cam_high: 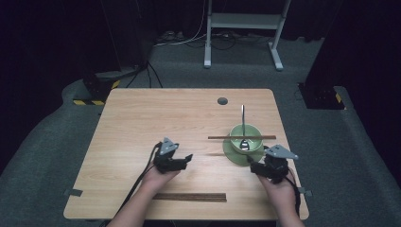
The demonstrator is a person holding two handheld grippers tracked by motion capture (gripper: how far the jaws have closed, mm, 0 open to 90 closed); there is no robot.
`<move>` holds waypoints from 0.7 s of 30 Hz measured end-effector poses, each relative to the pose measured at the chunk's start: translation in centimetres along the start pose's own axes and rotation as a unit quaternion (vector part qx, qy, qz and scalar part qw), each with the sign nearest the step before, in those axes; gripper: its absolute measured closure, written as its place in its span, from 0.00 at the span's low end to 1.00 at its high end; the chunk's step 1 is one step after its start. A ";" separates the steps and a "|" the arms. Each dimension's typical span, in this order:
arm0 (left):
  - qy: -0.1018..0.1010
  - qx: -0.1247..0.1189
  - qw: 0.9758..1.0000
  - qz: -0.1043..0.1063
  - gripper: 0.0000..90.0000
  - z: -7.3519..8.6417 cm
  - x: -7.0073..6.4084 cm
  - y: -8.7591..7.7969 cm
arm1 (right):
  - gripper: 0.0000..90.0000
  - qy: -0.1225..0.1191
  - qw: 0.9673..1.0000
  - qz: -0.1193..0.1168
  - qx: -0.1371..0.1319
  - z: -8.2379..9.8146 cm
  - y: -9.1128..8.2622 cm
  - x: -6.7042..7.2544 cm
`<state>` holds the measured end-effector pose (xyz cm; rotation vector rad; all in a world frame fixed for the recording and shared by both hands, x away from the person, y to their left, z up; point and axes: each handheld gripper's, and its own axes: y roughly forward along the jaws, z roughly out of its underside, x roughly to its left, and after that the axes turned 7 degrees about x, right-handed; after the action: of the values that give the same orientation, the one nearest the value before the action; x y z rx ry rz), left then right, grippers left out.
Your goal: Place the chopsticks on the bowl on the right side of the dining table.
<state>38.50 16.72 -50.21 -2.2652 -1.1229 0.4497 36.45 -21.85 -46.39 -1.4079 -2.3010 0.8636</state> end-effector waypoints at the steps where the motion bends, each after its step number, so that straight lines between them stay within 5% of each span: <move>1: -0.008 -0.004 1.000 -0.010 0.26 0.9 1.1 -1.1 | 0.20 -0.010 1.000 0.004 -0.007 0.0 0.1 1.0; 5: -0.023 0.002 0.999 -0.029 0.20 3.4 3.8 -4.2 | 0.16 -0.011 0.999 -0.031 0.006 0.3 0.9 3.5; 6: -0.018 0.014 0.998 -0.052 0.17 5.2 5.2 -6.0 | 0.16 0.004 0.999 -0.045 0.014 0.6 1.4 4.4; 9: -0.031 0.029 0.997 -0.063 0.14 7.3 6.9 -8.0 | 0.16 0.007 0.999 -0.039 0.026 1.3 2.1 5.1; 10: -0.048 0.072 0.994 -0.072 0.11 9.1 8.5 -9.2 | 0.16 0.005 0.999 -0.030 0.038 2.1 2.7 5.4; 11: -0.048 0.072 0.994 -0.072 0.11 9.1 8.5 -9.2 | 0.16 0.005 0.999 -0.030 0.038 2.1 2.7 5.4; 12: -0.042 0.102 0.990 -0.093 0.13 10.5 9.2 -10.2 | 0.16 0.012 0.998 -0.020 0.055 2.9 3.2 5.2; 21: -0.049 0.105 0.990 -0.078 0.10 11.5 9.3 -10.6 | 0.15 0.026 0.993 -0.001 0.113 4.0 4.5 4.5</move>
<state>31.46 33.27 -53.10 -1.9768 -1.2302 0.5928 35.30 -17.66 -52.54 -1.3146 -2.0901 1.0376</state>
